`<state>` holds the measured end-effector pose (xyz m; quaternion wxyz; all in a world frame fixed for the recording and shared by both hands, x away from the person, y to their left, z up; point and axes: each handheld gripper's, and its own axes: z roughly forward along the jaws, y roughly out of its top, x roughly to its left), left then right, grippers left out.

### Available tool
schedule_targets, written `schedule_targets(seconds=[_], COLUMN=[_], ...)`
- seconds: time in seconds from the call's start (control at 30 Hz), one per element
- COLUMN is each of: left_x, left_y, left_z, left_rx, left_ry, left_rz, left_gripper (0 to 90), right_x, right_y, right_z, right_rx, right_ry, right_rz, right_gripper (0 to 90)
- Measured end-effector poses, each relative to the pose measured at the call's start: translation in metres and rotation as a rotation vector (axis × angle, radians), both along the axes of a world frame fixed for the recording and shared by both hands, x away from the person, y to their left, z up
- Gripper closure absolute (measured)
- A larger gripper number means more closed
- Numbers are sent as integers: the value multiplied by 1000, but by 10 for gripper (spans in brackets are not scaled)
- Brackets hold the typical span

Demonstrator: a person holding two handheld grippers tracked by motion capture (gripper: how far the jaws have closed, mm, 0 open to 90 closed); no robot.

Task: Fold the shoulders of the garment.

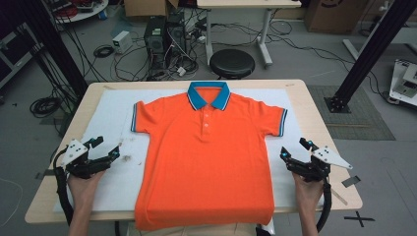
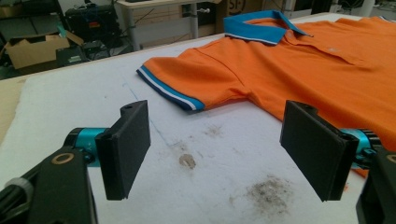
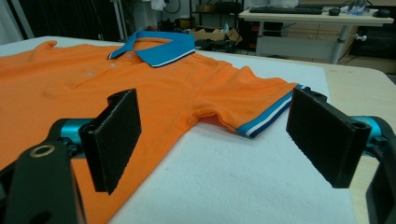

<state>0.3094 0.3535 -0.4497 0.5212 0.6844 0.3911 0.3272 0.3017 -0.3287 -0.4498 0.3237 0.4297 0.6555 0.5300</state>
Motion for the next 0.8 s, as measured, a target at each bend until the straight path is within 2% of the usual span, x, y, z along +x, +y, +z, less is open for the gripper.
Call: schedule_targets(seconds=[0.13,0.43,0.63,0.8], left_x=[2,2,3,5], left_y=[0,-2,-4,-6], left_z=[0,0,0,0], left_rx=[1,5,31,49], left_ry=[21,24,26,51], left_rz=[14,27,31,54], left_gripper=[245,246,246,246], right_x=[0,2,2,2], right_y=[2,2,4,6], right_z=[0,1,1,1], right_rx=[-16,-10,-30,-49], right_ry=[10,30,30,34], right_rz=[-4,-13,-23,-39], right_gripper=[183,183,183,183])
